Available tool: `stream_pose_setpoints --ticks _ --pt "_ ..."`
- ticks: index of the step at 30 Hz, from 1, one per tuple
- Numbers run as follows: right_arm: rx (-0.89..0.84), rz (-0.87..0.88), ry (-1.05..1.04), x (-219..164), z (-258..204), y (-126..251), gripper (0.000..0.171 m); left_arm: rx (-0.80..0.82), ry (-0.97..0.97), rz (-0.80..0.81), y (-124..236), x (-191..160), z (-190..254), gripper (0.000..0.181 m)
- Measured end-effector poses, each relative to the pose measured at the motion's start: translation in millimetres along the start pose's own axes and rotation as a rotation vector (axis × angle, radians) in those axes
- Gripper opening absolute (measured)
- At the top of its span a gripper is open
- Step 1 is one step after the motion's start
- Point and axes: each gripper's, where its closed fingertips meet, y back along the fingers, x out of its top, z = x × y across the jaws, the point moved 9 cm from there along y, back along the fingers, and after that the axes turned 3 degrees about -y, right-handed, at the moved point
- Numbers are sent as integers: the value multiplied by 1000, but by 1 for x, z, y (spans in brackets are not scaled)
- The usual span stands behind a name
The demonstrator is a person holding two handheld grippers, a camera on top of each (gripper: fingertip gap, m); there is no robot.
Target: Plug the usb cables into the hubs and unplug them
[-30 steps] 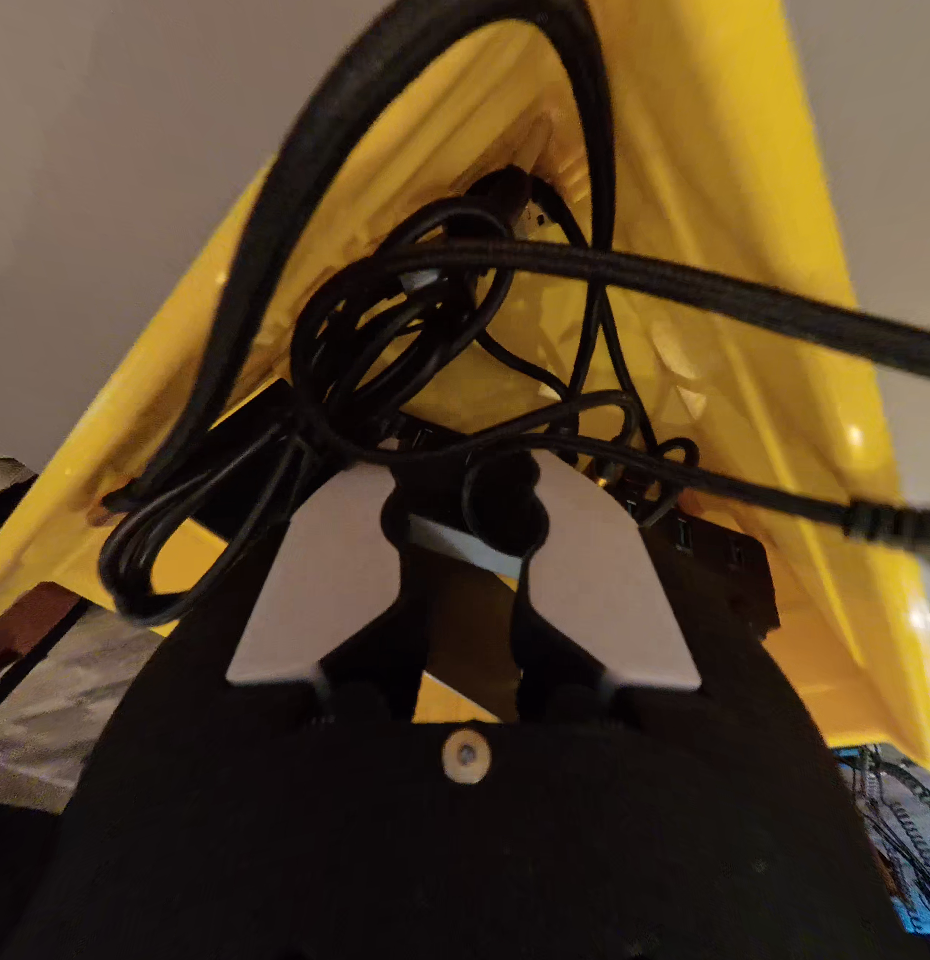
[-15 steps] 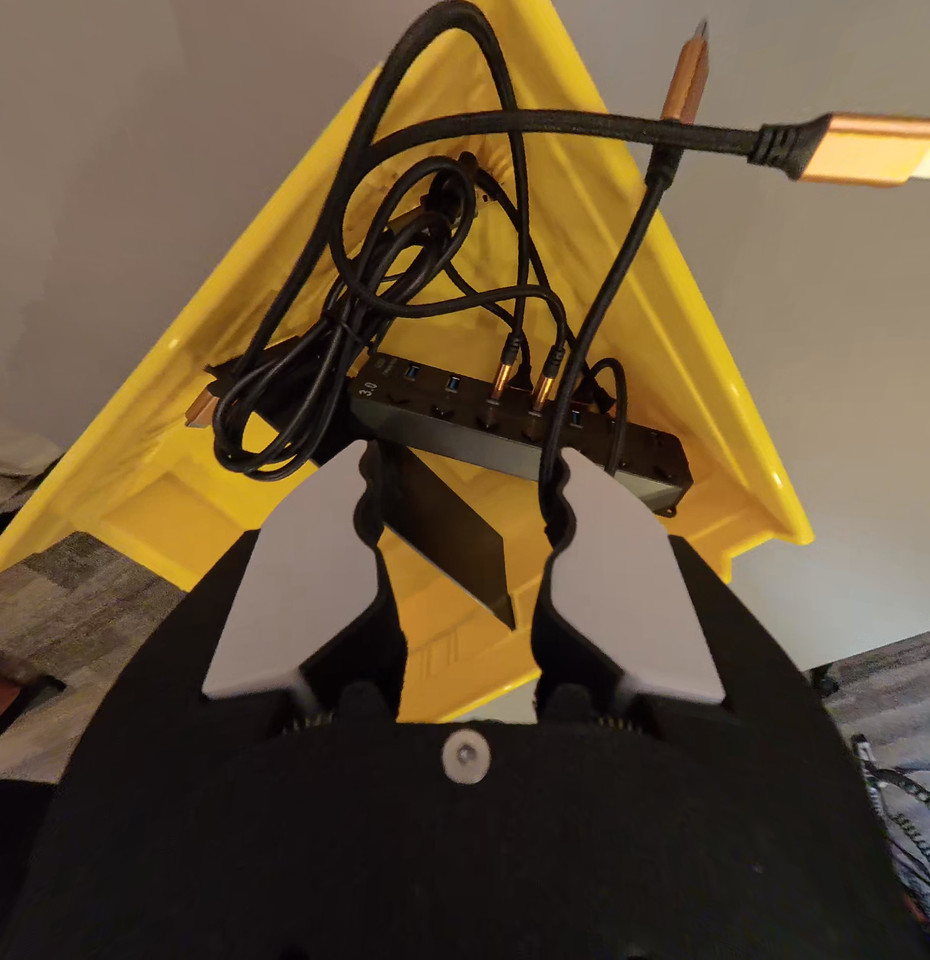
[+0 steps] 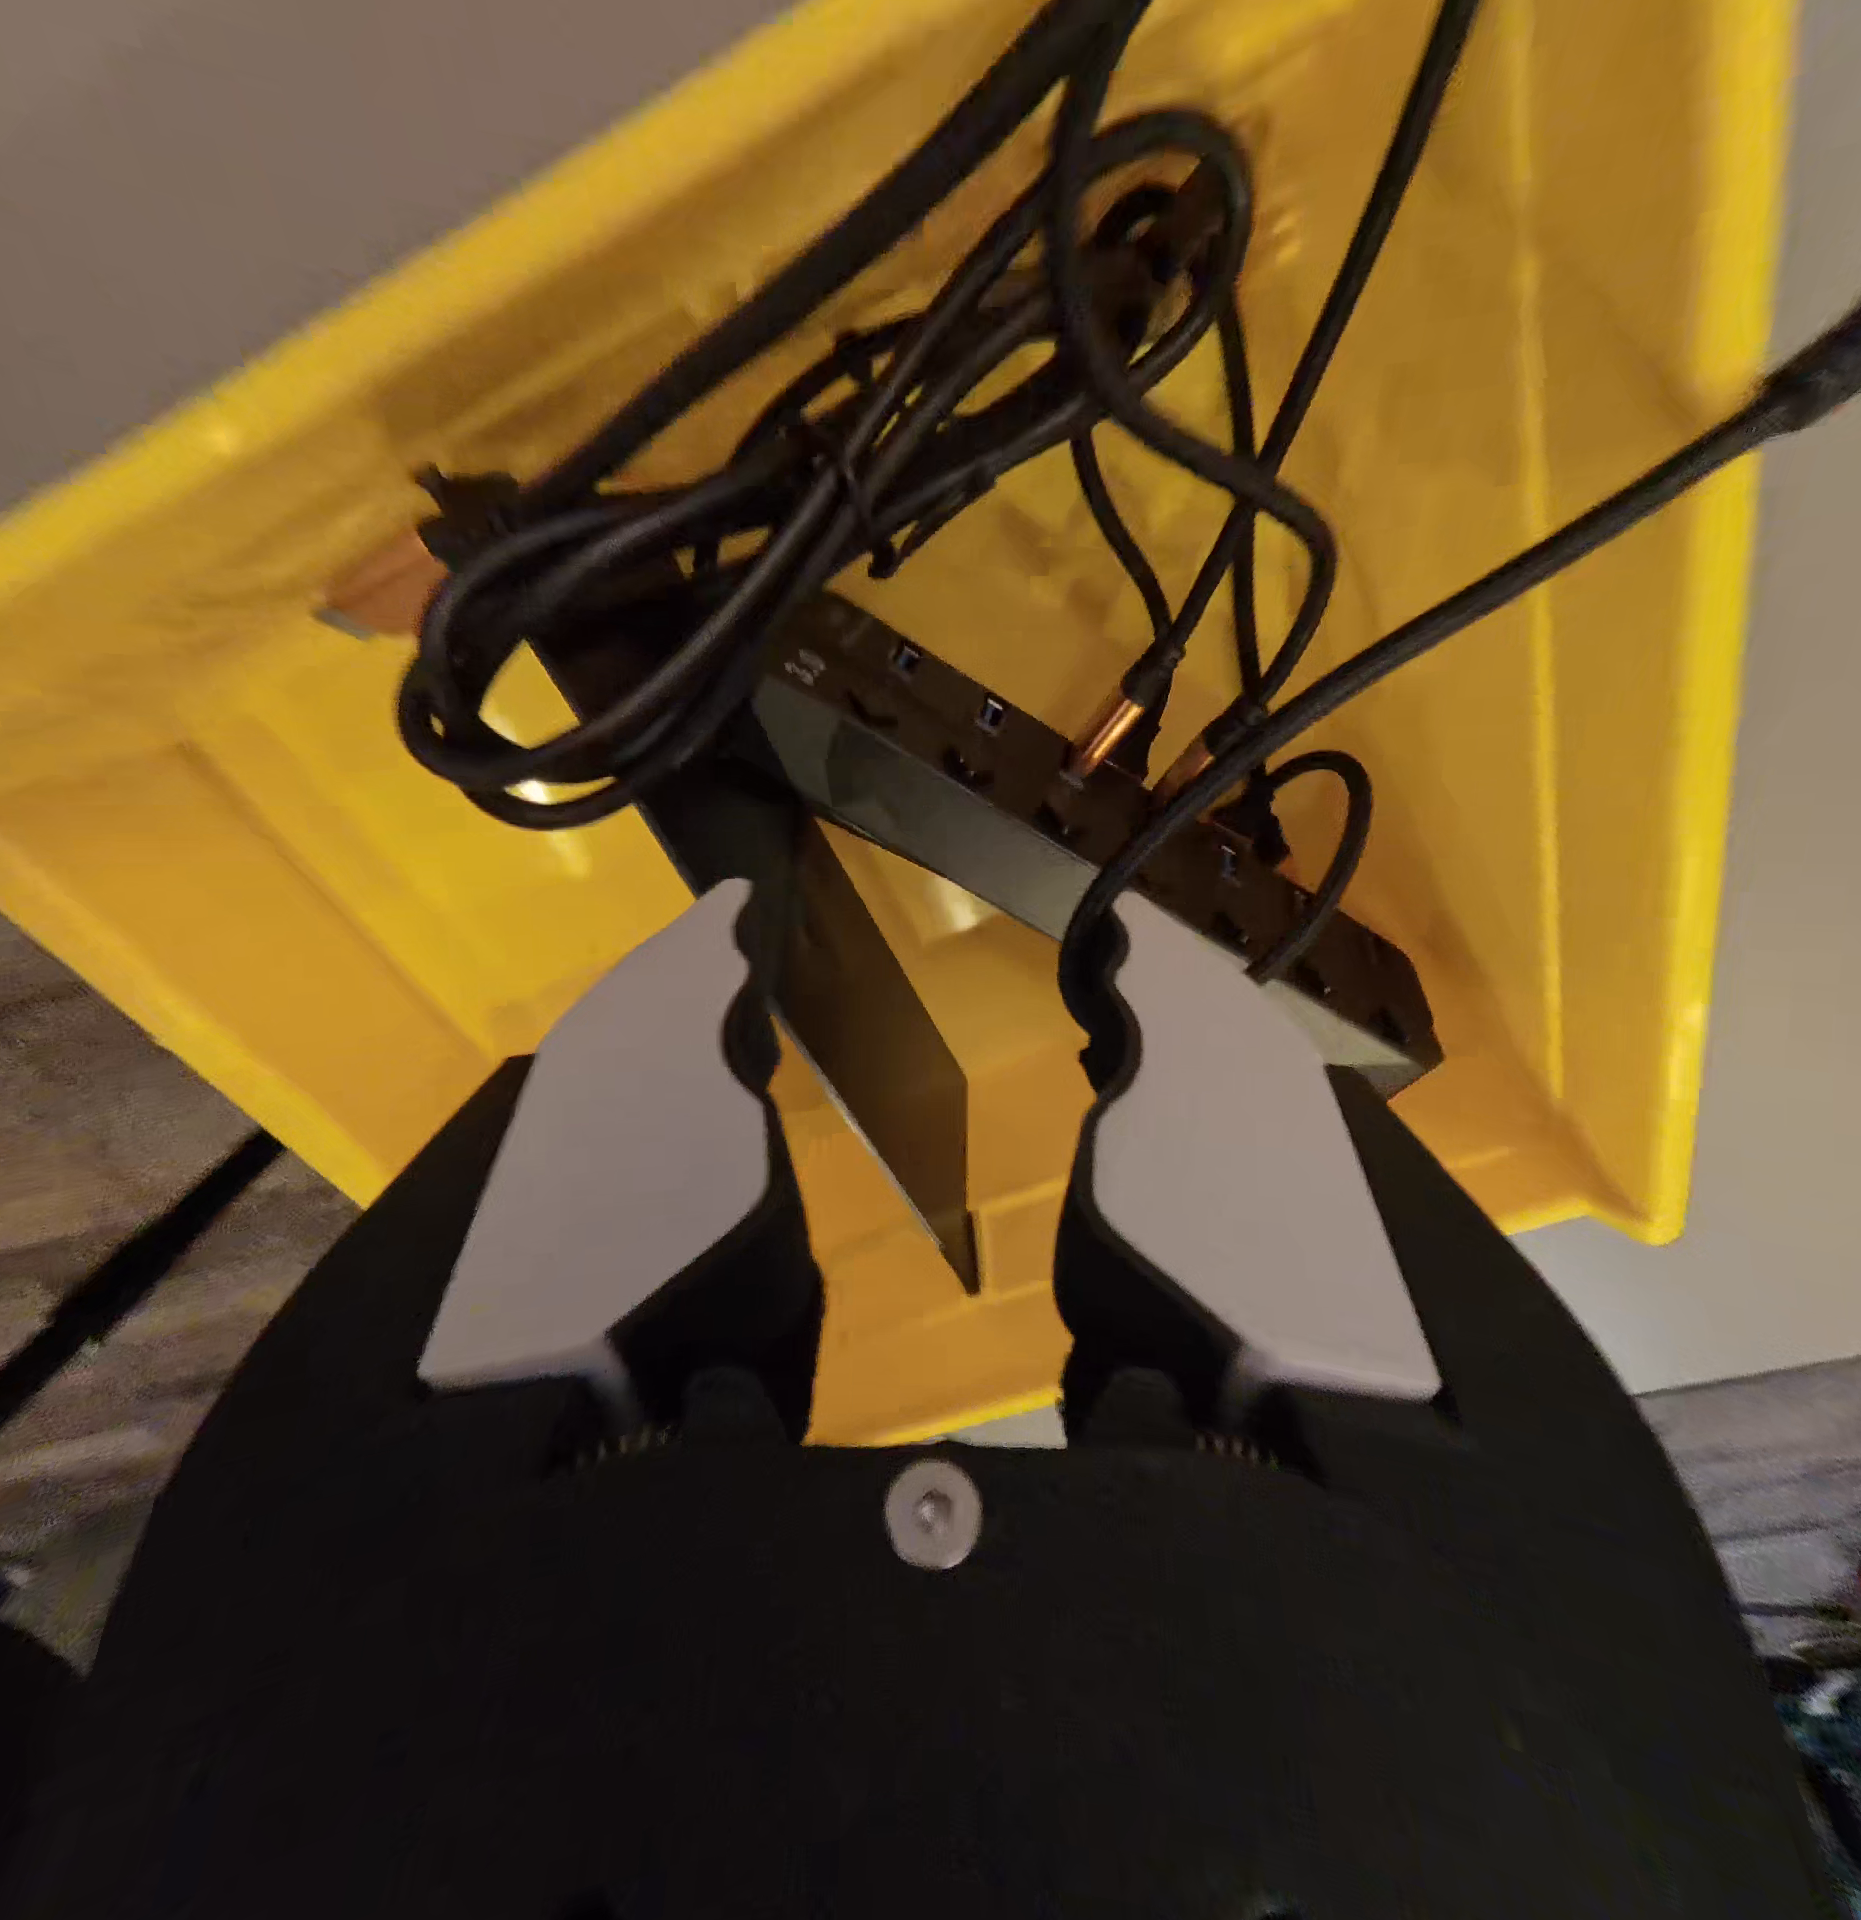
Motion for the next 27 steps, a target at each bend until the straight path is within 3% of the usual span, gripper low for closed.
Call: stream_pose_setpoints --ticks 6,14,16,20,27 --pt "121 40 27 3 3 -23 24 -5 -11 -2 -1 3 3 29" --pt "237 -71 -120 27 13 -35 53 -4 -9 -4 -1 2 2 29" --pt "97 -147 -144 23 16 -26 66 2 -2 -4 1 0 0 29" --pt "10 -159 -211 17 15 7 79 -3 2 -4 -1 -1 0 29" --pt "-104 -77 -255 22 16 45 87 -1 -1 -2 1 0 0 29"
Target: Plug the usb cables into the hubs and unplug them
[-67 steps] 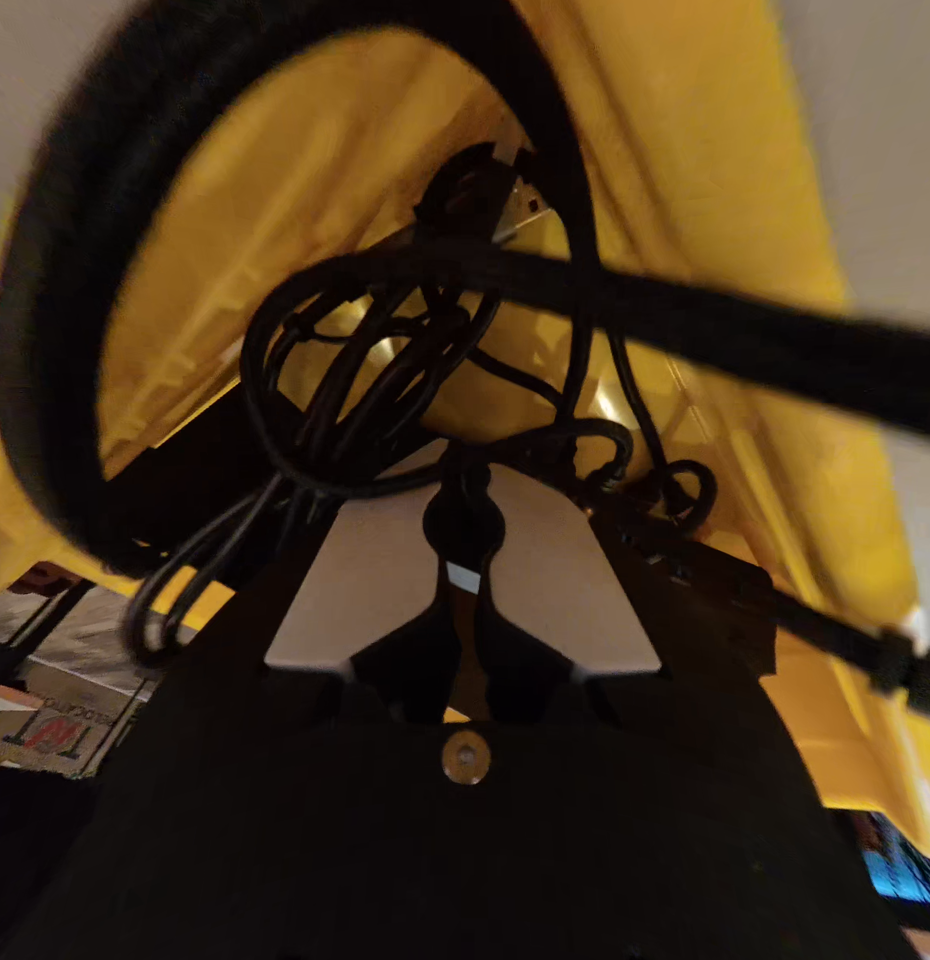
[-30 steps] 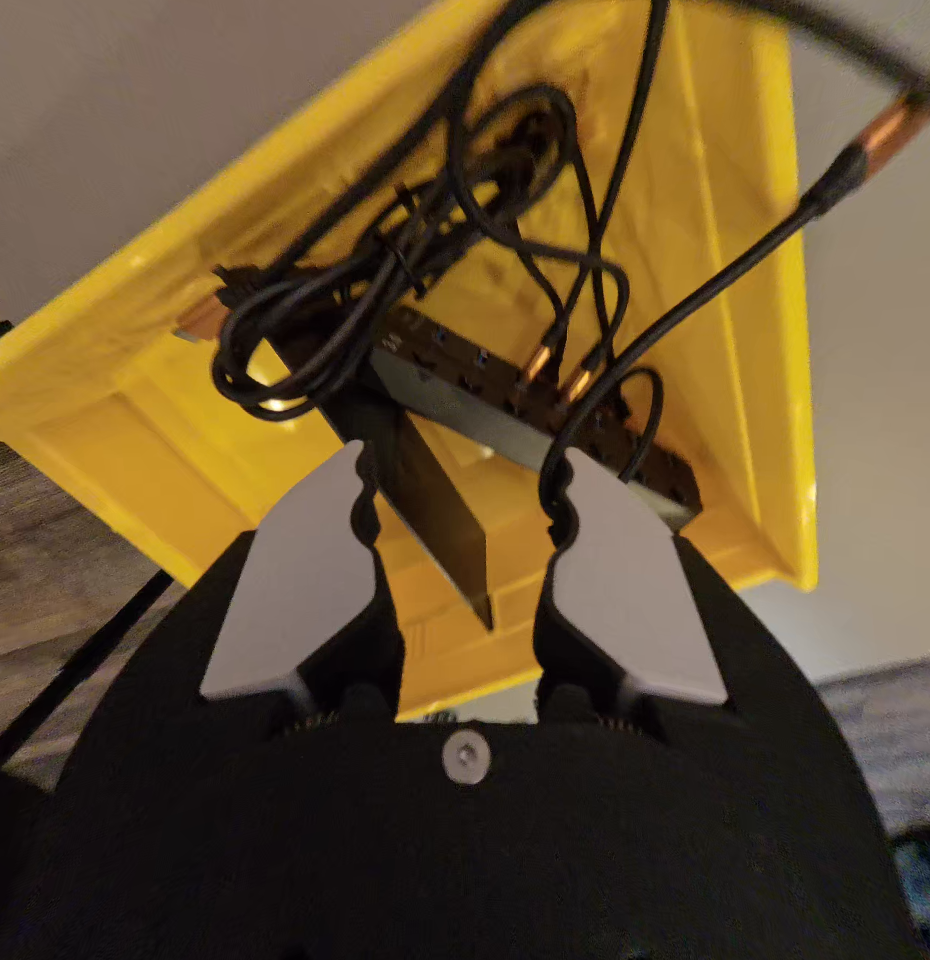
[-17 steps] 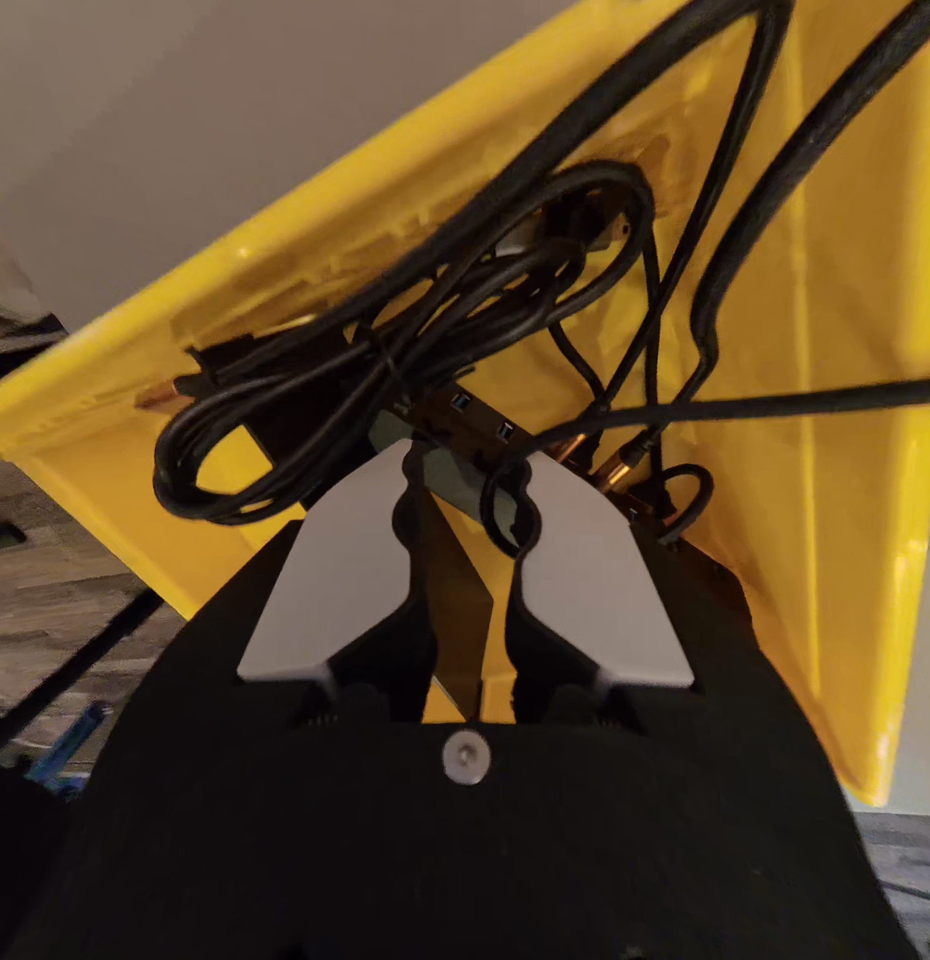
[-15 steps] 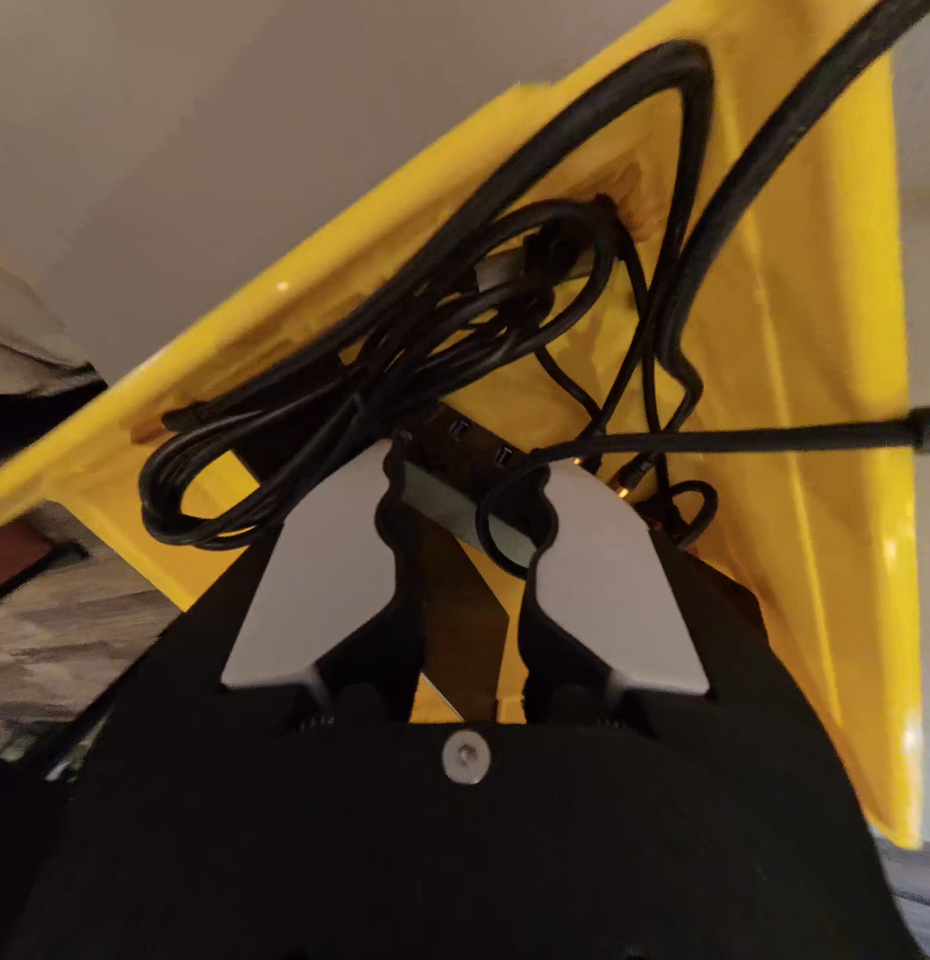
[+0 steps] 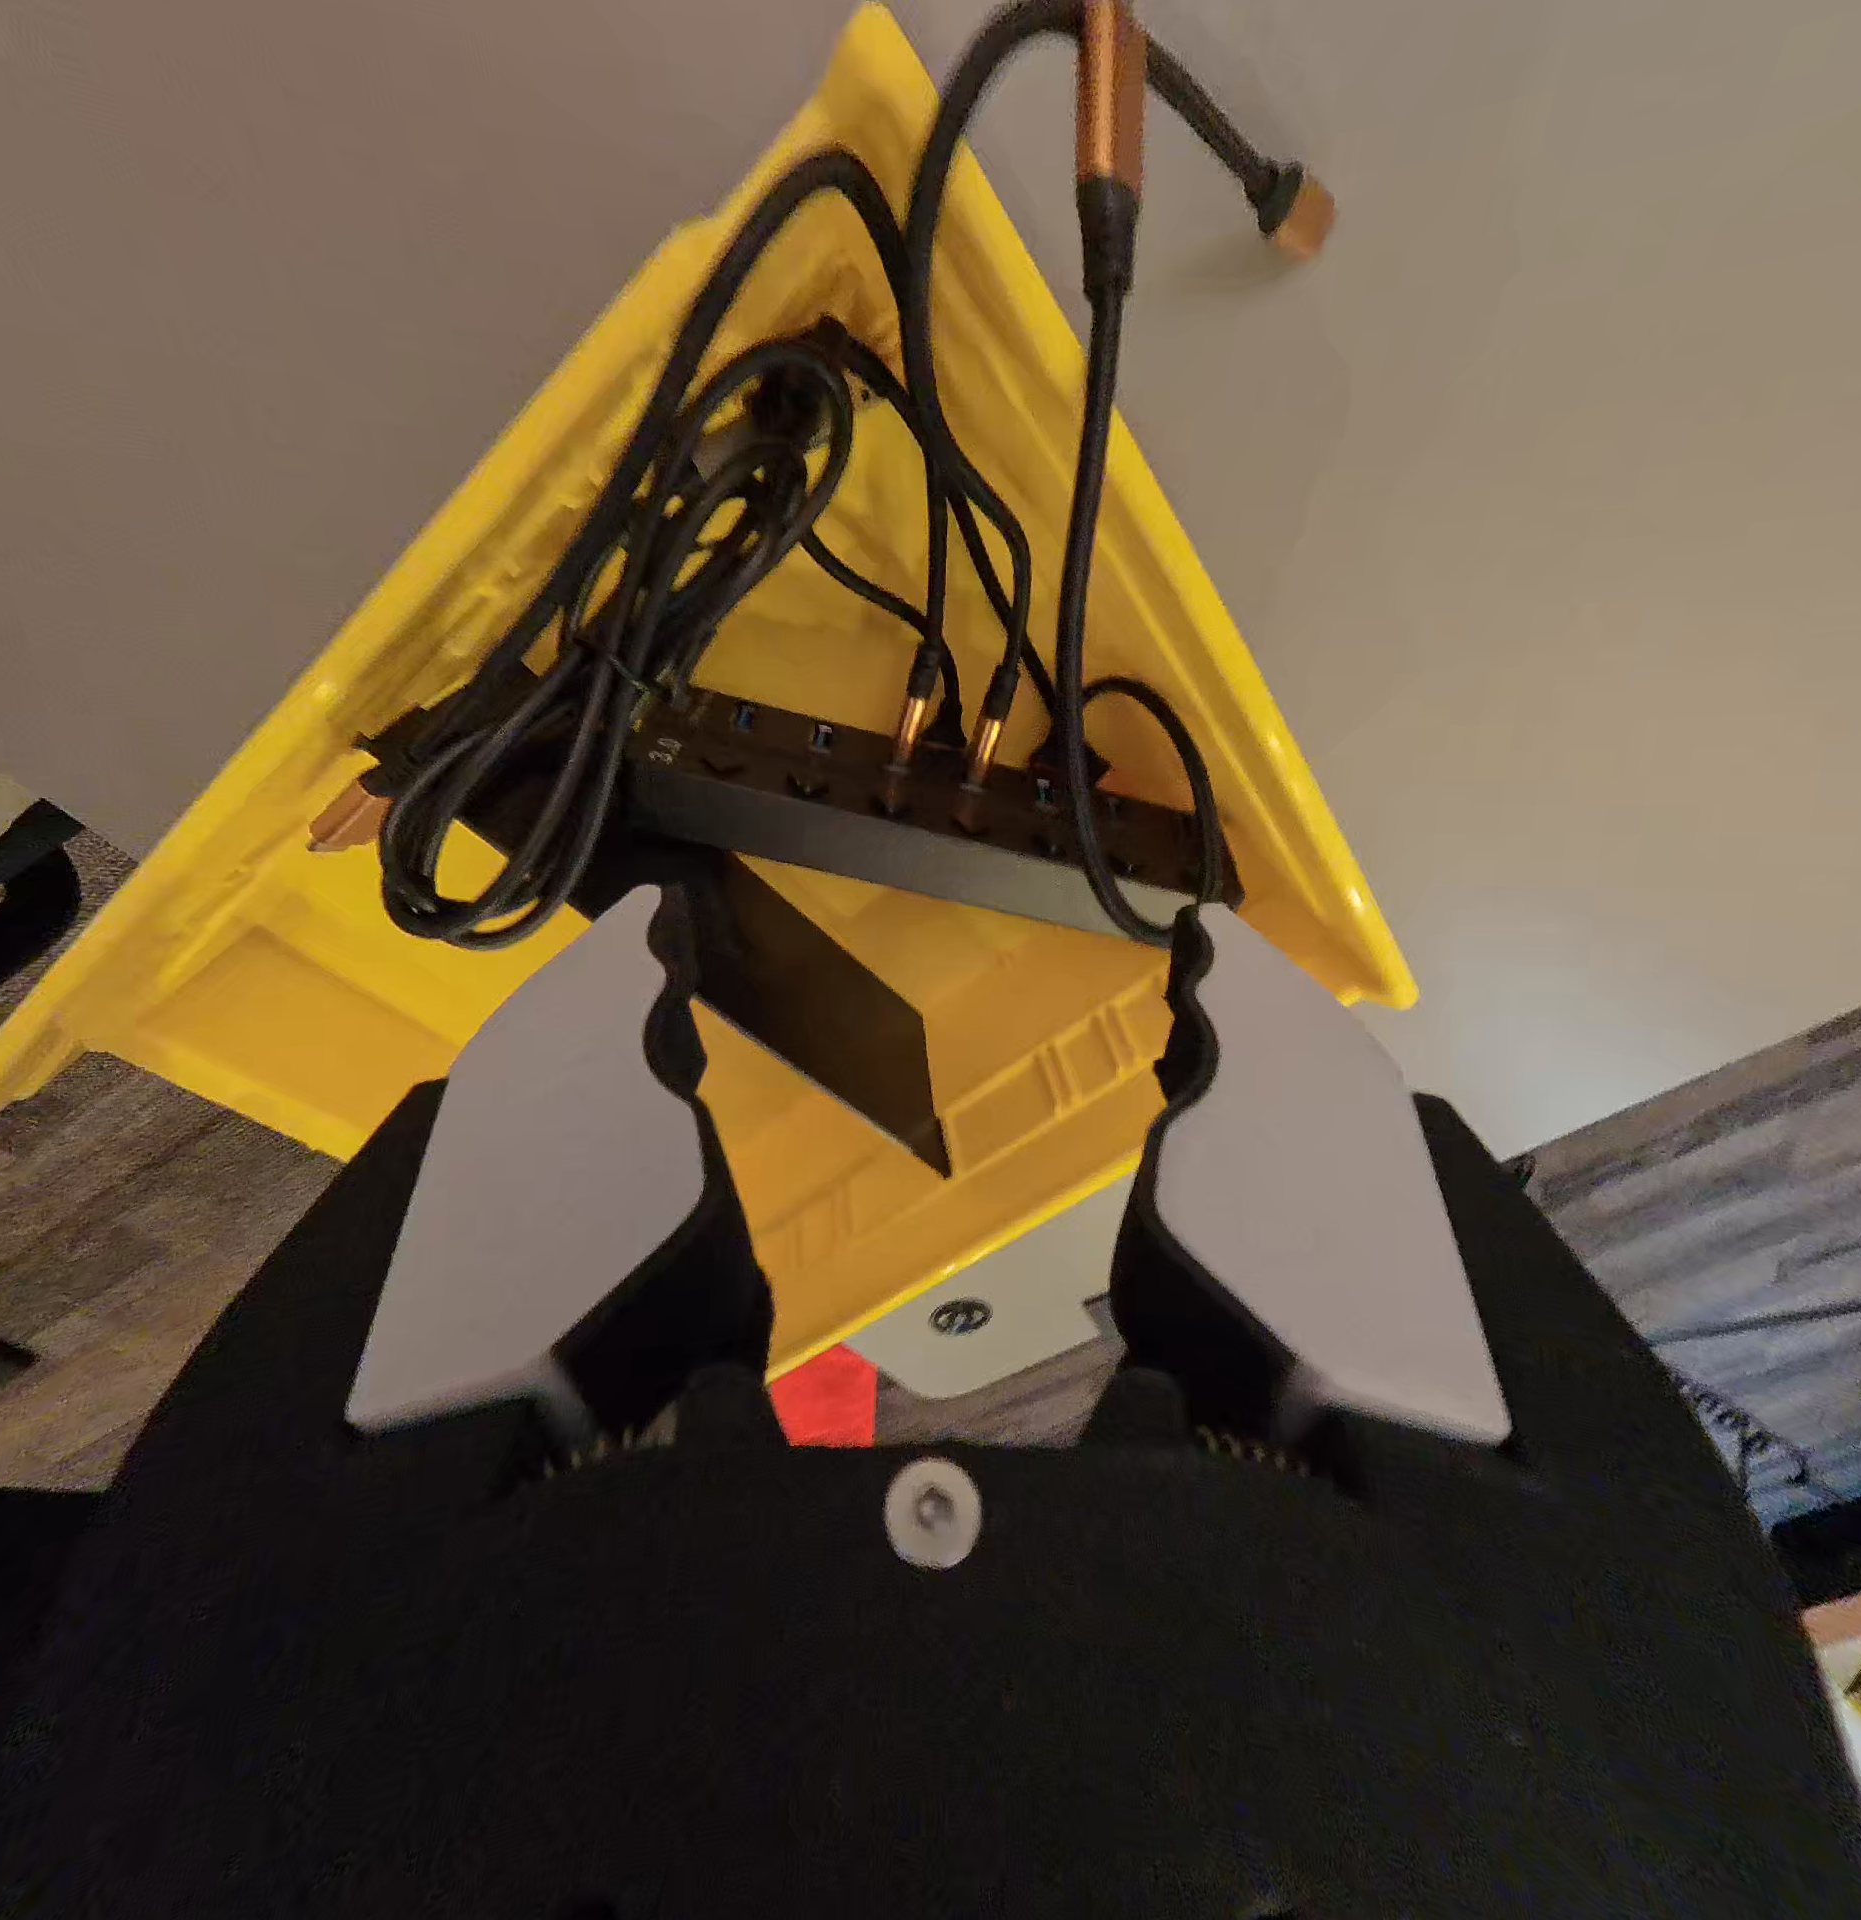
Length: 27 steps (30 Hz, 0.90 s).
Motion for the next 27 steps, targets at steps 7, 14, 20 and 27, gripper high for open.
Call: stream_pose_setpoints --ticks 7,14,20,27 --pt "-48 257 27 51 5 -6 72 -8 -11 2 -1 2 3 29" --pt "-41 213 76 69 9 -28 19 -3 3 0 0 -1 0 29" --pt "-123 329 63 61 12 -17 8 -8 -4 2 0 -1 1 29" --pt "-175 606 -26 15 18 20 5 -9 -3 2 -1 -1 2 29"
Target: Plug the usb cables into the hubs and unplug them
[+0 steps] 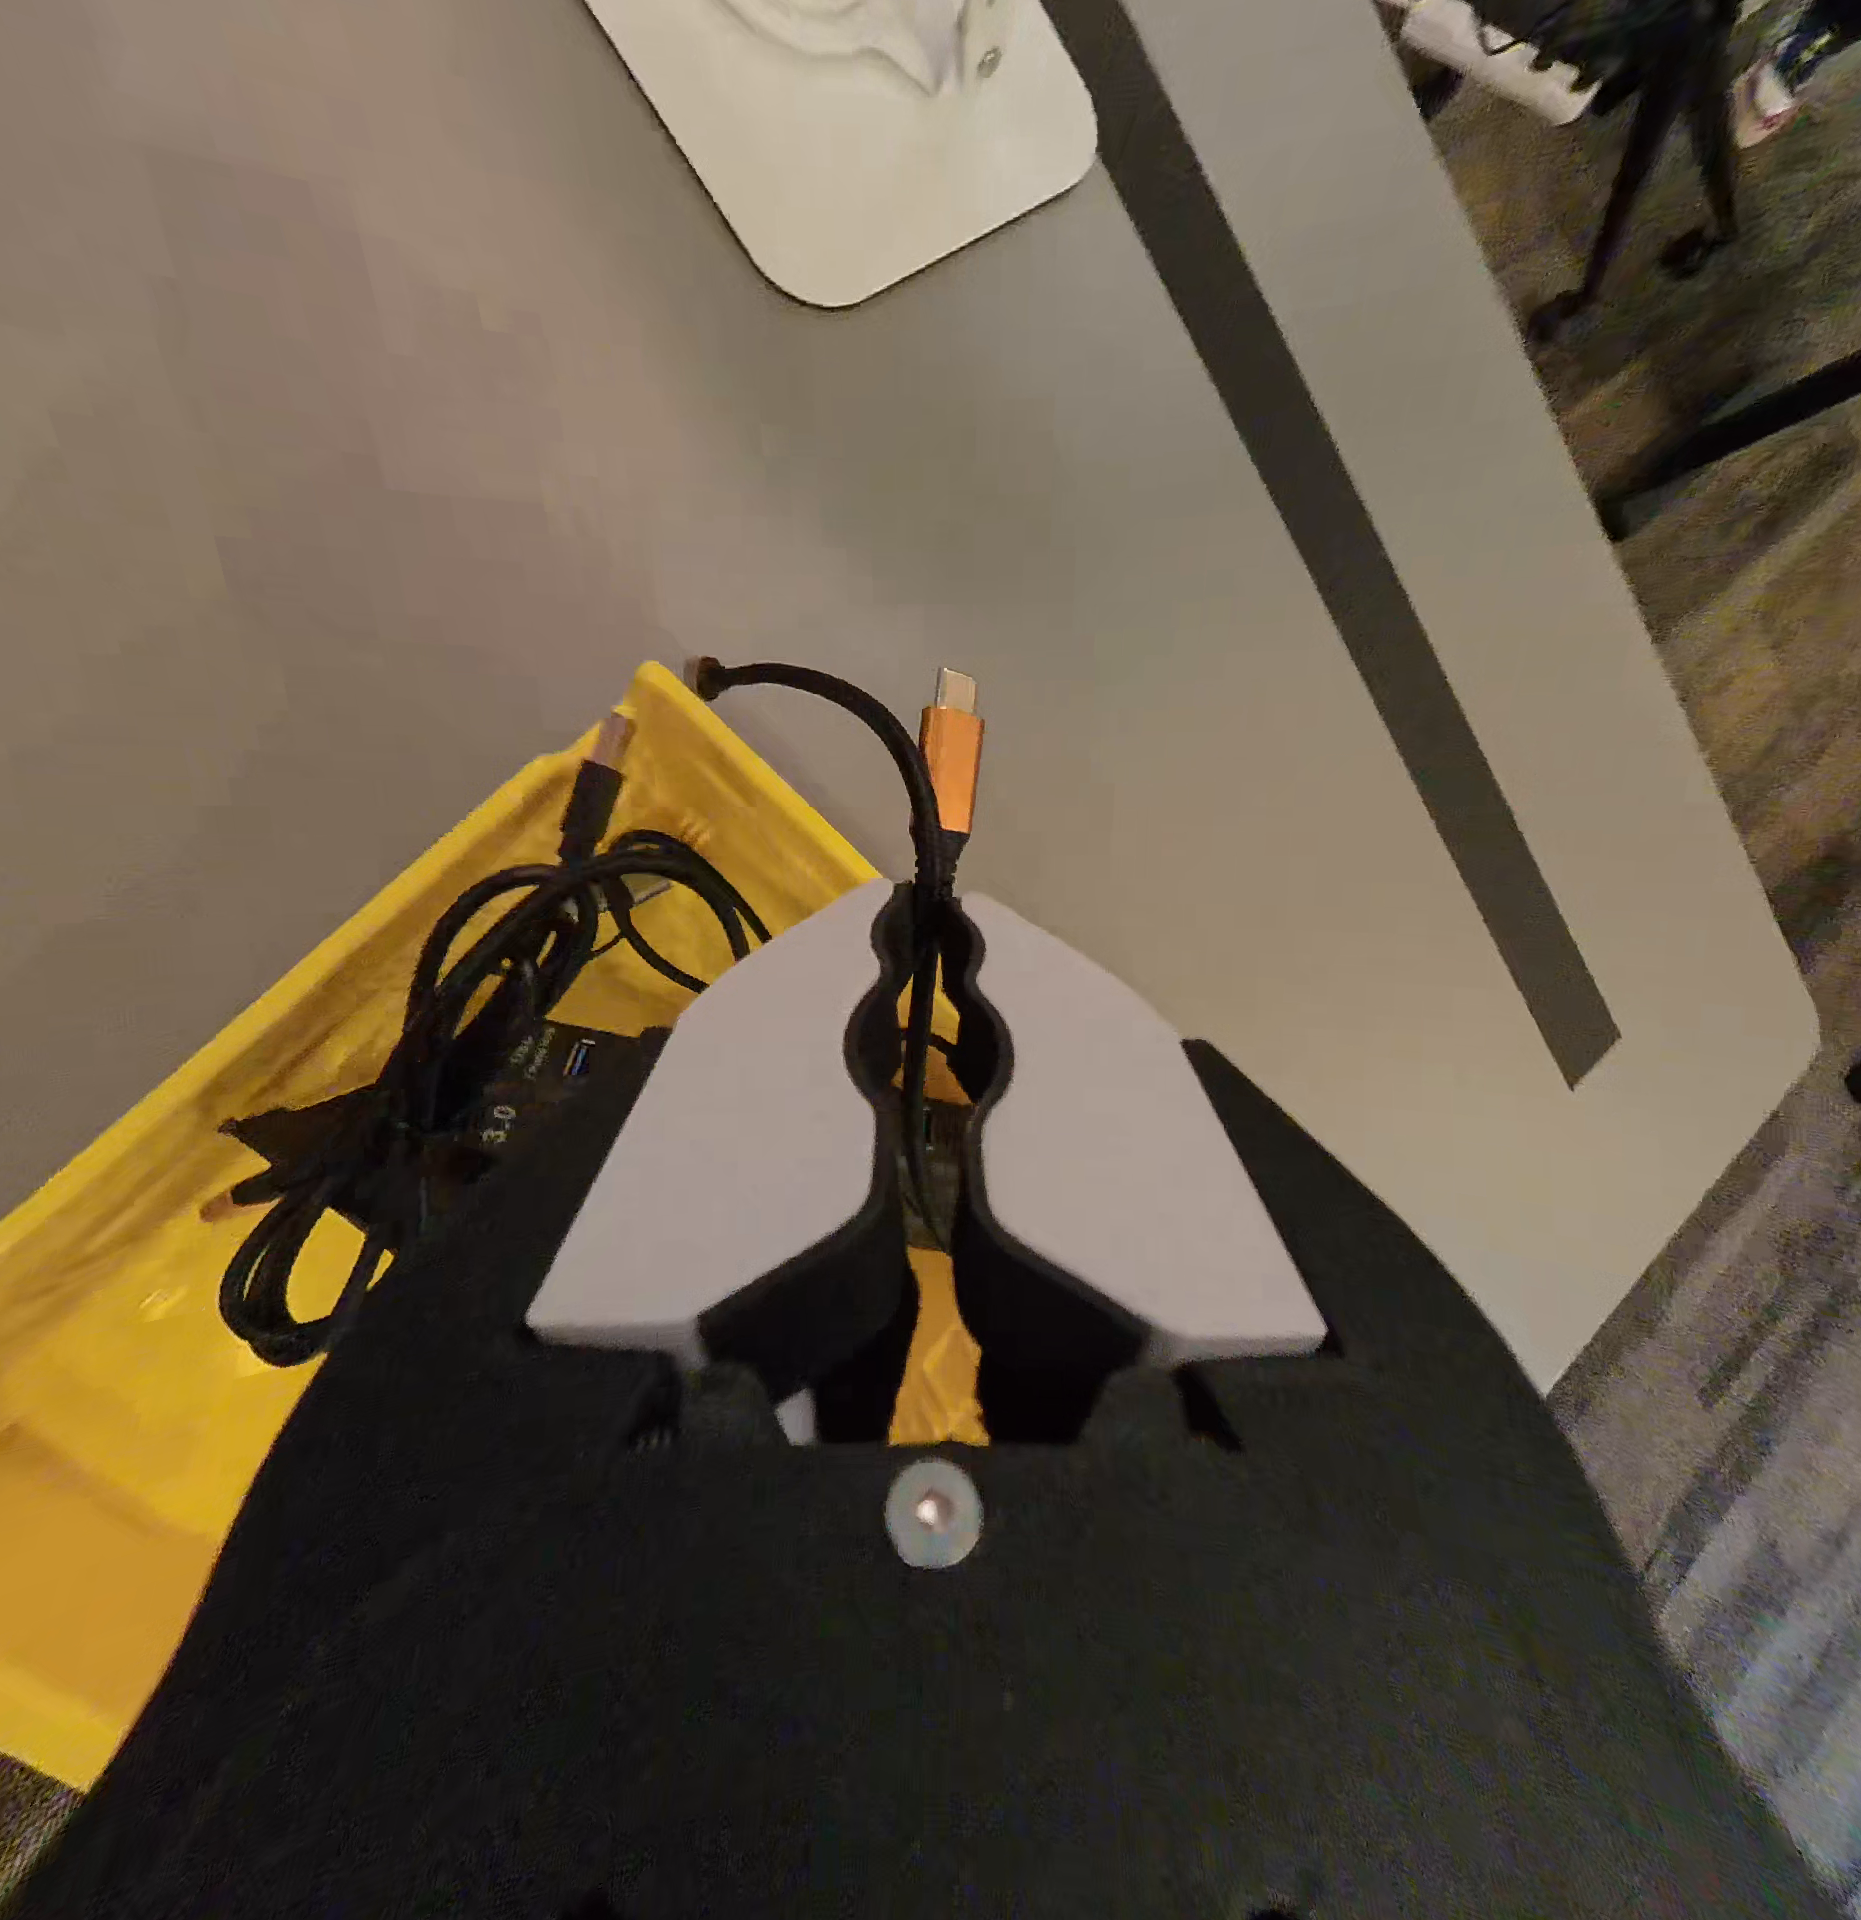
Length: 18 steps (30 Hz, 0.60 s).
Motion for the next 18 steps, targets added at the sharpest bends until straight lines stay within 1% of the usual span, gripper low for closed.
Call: stream_pose_setpoints --ticks 4,6,9,12,15,17,18 --pt "-36 25 9 -19 -3 15 4 -7 -9 -3 -2 1 2 29" --pt "-48 27 52 -30 -7 19 4 -6 -8 -3 -1 1 2 29" --pt "-17 -7 118 -48 -17 21 3 -2 -2 -5 -1 0 1 29" --pt "18 -141 214 -69 -30 16 4 -7 -10 -10 -2 0 3 29" --pt "87 -229 269 -86 -39 5 3 -11 -12 -8 -3 1 4 29" --pt "86 -327 332 -93 -41 -1 3 -12 -12 -9 -4 1 4 29" --pt "112 -356 373 -93 -43 -4 3 -13 -13 -10 -4 1 5 30"
